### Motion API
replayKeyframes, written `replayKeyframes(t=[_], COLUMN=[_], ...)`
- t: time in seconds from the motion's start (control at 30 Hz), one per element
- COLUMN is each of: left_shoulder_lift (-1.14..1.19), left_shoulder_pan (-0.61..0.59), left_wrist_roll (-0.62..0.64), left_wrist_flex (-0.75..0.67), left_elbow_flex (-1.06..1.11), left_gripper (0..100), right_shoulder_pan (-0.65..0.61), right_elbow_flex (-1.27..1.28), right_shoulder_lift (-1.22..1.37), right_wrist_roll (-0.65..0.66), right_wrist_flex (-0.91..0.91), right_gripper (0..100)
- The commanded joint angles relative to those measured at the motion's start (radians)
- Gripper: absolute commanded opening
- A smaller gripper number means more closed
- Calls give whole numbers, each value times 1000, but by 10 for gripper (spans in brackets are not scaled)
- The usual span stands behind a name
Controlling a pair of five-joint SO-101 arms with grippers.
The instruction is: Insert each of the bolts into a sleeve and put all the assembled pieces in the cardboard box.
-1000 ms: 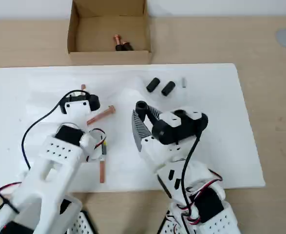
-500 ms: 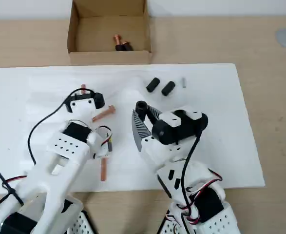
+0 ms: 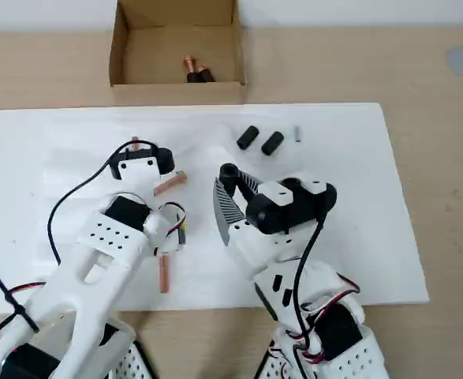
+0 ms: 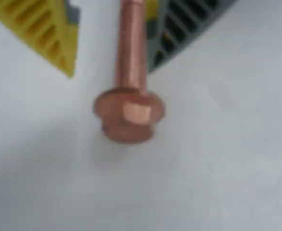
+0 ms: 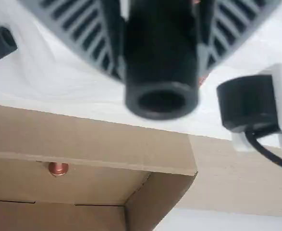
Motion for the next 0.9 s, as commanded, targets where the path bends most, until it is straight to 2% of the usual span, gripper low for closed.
replayKeyframes(t=[0.0, 0.17, 0.87], left_shoulder_lift=[-2, -1, -1], left_shoulder_pan=[-15, -21, -25], left_wrist_roll=[3, 3, 2], left_wrist_flex=[-3, -15, -219], left_elbow_flex=[-5, 23, 227], left_gripper=[114, 114, 112], right_shoulder_pan=[16, 16, 13], right_elbow_flex=[-47, -50, -50], right_shoulder_lift=[4, 4, 1], right_wrist_roll=[-11, -11, -11], right_wrist_flex=[-20, -20, -18], right_gripper=[9, 9, 9])
